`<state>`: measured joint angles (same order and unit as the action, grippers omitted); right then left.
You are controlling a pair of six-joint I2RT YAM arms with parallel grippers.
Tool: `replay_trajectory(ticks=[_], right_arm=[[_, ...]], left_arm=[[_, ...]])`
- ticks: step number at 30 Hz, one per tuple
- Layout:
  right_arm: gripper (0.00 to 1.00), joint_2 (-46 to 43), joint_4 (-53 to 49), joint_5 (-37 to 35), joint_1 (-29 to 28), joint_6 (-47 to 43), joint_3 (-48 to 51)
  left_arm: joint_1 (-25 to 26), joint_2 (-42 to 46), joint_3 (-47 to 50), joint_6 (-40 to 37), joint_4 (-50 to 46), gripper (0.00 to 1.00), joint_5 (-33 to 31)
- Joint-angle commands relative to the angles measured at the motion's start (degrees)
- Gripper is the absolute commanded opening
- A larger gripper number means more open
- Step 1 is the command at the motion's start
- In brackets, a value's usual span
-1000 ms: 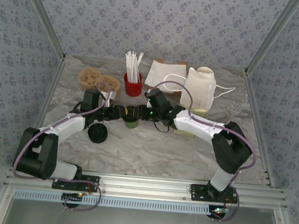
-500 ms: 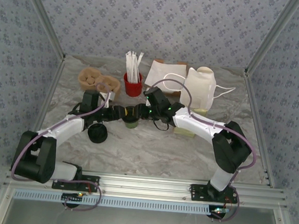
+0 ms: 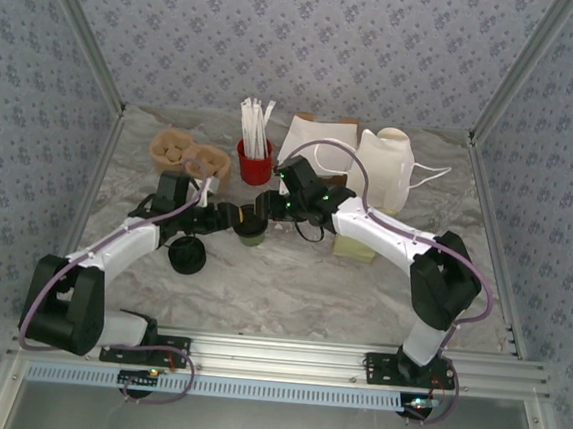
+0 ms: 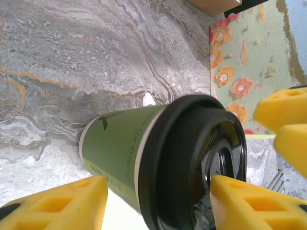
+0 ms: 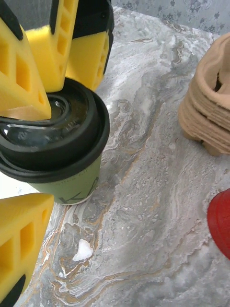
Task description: Pack the takeout coffee
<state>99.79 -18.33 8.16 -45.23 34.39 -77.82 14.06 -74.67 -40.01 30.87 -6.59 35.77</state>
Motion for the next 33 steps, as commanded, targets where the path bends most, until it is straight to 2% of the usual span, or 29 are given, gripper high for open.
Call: replay_trajectory(ticks=[1,12,16,21,24,28,33], right_arm=[[0.46,-1.97,-2.24,-0.32,0.09,-1.76,-2.75],[0.47,-6.1,-7.9,2.91,-0.32,-5.34,-12.02],[0.47,-8.66,-10.89,2.49,-0.45,-7.29,-15.24],[0.47,-12.47,-14.48,1.44,-0.29,-10.13,-18.23],[0.47,-15.03,-16.97,1.33,0.64,-11.58,-19.24],[0.47,-19.34,-19.87,0.03,2.06,-13.44,-18.65],[0.48,-25.82,-20.37,0.83,6.99,-13.25,-13.98]], left_arm=[[-0.44,2.91,-3.88,-1.73,-5.48,0.61,-1.73],[0.0,8.96,-11.23,-6.25,-17.26,0.62,-10.76],[0.09,10.26,-14.39,-7.02,-20.61,0.62,-16.74],[-0.3,8.29,-20.59,-11.58,-24.65,0.64,-24.61],[-2.58,6.58,-24.56,-14.09,-27.55,0.65,-26.29],[-6.32,6.23,-26.33,-15.76,-26.91,0.68,-28.28],[-12.5,4.52,-26.53,-12.2,-22.85,0.71,-28.49]])
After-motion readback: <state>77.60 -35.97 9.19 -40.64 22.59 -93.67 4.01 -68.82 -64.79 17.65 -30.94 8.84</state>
